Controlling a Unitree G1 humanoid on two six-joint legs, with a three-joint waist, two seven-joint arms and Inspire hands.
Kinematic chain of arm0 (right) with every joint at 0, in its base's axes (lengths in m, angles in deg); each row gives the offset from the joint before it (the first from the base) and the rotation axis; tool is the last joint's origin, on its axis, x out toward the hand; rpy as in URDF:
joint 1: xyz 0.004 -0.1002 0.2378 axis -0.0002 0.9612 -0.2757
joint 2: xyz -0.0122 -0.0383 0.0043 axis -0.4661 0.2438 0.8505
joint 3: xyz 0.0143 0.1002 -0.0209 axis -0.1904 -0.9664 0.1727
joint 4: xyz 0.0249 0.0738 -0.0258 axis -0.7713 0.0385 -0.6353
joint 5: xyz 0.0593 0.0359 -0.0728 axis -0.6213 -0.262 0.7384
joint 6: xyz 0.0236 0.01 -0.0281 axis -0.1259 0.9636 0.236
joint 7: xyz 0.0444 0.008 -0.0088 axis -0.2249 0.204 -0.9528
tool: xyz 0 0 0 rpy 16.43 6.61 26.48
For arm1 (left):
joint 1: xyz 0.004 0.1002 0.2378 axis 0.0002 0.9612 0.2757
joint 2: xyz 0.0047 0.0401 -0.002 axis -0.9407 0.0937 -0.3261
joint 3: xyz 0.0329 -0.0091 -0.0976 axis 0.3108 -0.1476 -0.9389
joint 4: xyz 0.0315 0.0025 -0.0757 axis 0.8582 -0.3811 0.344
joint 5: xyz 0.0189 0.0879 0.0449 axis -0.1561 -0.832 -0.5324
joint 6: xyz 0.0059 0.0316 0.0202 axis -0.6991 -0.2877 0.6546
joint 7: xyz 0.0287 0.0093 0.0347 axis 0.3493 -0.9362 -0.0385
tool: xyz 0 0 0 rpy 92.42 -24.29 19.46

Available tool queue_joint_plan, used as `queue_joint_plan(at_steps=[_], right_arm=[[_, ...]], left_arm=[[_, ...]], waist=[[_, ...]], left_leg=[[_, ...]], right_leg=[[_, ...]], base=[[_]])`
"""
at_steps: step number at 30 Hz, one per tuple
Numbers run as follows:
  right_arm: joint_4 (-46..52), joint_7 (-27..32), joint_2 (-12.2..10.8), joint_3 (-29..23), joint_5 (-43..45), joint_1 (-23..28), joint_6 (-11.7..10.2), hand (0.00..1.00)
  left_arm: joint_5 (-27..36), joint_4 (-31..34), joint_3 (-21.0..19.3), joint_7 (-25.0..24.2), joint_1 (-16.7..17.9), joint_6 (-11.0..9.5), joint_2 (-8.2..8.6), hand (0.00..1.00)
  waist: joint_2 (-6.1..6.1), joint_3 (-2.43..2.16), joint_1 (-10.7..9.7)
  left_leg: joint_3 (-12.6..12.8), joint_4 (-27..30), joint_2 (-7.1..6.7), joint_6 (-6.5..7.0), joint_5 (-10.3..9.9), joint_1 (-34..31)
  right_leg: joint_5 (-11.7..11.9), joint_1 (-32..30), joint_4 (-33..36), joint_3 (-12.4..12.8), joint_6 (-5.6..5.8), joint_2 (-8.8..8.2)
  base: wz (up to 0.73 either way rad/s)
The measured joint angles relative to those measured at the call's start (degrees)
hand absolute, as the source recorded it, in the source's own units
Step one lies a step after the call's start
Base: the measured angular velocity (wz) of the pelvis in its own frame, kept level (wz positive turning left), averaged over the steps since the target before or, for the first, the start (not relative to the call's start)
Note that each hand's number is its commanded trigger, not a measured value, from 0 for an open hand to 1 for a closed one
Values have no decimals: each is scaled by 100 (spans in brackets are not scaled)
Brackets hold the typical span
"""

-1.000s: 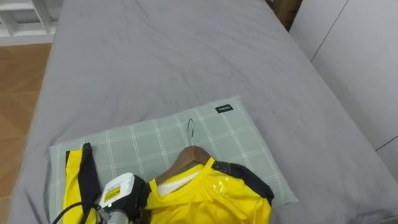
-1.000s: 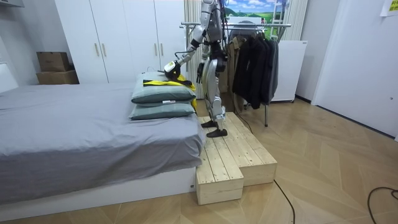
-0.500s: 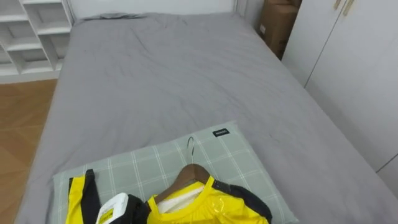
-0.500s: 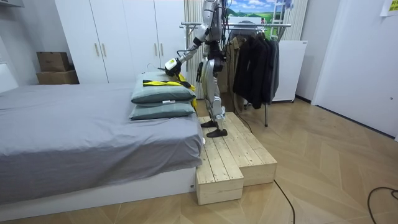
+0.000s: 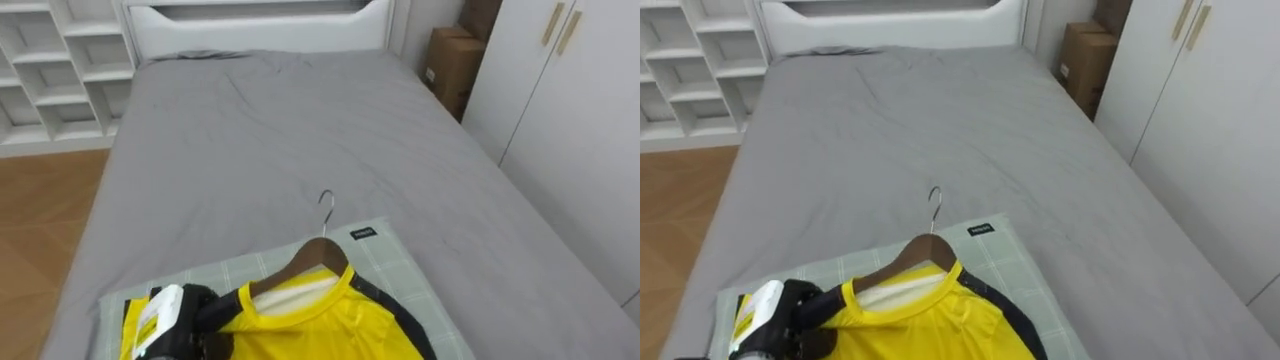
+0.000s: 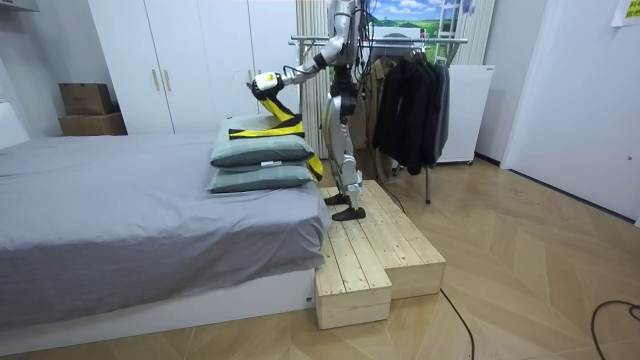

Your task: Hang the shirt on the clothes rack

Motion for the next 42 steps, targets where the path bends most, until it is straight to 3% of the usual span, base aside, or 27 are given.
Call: queue_joint_plan(at_steps=[5,25,33,40,42], right_arm=[[9,7,-5,-205,348,11,-16,0],[1,37,14,-517,722,123,12,0],[169,523,147,-544,1193,182,66,0],[490,966,255,-707,1539,69,60,0],[648,1078,256,-709,1712,-21,47,0]], left_arm=[[-6,479,-1,-7,309,-98,-18,100],[-2,1064,-54,-11,524,-112,-67,100],[151,1769,-65,9,723,-109,-196,100],[102,1951,-124,112,758,-127,-313,100],[110,2009,-185,197,757,-162,-321,100]], waist=[[13,2,63],[-9,17,166],[-8,10,177],[-54,9,214],[-99,-12,211]], left_leg=[[-37,-21,3,-2,-1,119],[-33,-59,-7,-1,-3,279],[-19,-94,-11,1,-3,301],[-13,-94,-10,1,-3,358],[-22,-62,-9,0,-3,314]], right_leg=[[-3,123,2,-48,4,0],[-23,227,-8,28,19,3],[-30,244,8,63,28,6],[-38,306,-10,32,33,7],[-37,295,-12,-11,32,2]], base=[[4],[0],[0],[0],[6]])
